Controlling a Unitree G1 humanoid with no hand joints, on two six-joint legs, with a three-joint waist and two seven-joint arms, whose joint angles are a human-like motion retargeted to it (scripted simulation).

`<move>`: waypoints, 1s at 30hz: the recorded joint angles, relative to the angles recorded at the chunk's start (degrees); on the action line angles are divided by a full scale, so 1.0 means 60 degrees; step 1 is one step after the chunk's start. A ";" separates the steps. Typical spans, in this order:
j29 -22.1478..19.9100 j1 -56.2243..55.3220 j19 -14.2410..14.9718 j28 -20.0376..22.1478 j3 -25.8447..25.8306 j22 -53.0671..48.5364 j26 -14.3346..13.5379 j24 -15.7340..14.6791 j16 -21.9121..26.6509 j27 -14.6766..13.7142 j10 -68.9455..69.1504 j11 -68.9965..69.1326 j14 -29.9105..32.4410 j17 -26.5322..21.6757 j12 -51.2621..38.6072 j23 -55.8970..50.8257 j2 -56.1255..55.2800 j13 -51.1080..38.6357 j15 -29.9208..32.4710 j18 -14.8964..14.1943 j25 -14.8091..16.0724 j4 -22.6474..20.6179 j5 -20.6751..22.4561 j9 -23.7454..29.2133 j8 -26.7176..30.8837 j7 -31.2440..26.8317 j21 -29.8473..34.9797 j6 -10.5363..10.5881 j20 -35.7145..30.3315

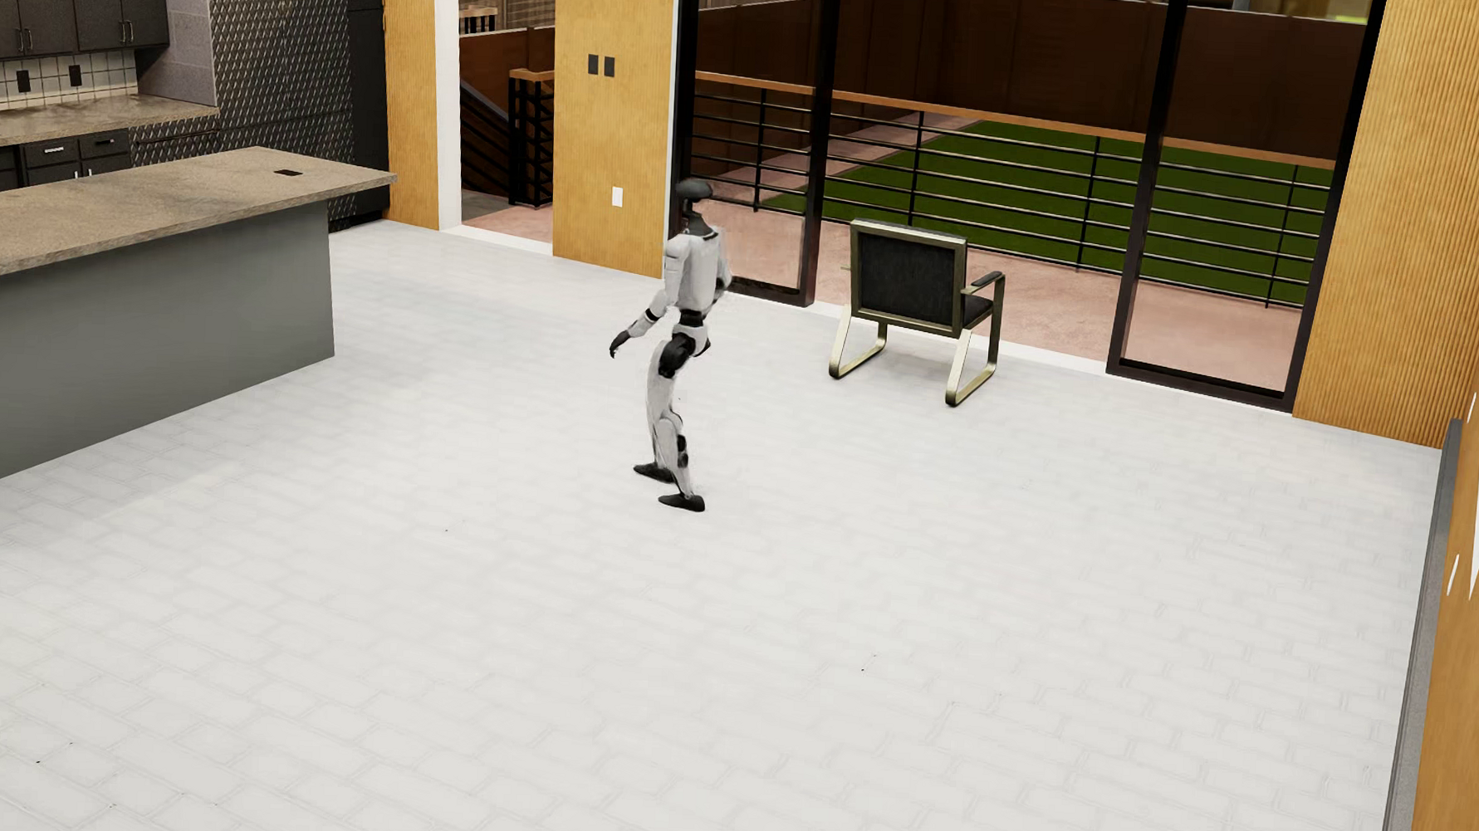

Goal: Head to the counter

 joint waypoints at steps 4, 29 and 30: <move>0.0529 0.1450 0.1165 0.0023 -0.0184 -0.0406 -0.0292 -0.0401 -0.0105 0.0087 -0.0683 -0.4533 -0.0453 0.0003 -0.0322 0.0362 -0.0051 -0.0249 0.0269 -0.0076 -0.0432 0.0017 0.0395 -0.0170 -0.0033 -0.0374 -0.0079 0.0125 -0.0569; -0.0706 -0.4272 -0.1084 0.0878 0.0693 -0.1126 0.0498 -0.0843 0.0663 -0.0827 -0.1018 -0.2705 0.3417 0.0653 0.3323 0.0754 0.7081 -0.2198 -0.1678 -0.0644 -0.0723 0.2207 0.3234 -0.0287 0.0109 -0.0150 0.0026 0.1628 0.1323; -0.0732 -0.4051 -0.0976 0.0904 0.0719 -0.0805 0.0539 -0.0805 0.0482 -0.0712 -0.0585 -0.2324 0.3680 0.0696 0.3423 0.0813 0.7266 -0.1943 -0.1197 -0.0539 -0.0575 0.2112 0.3035 -0.0333 0.0198 -0.0012 -0.0137 0.1495 0.1392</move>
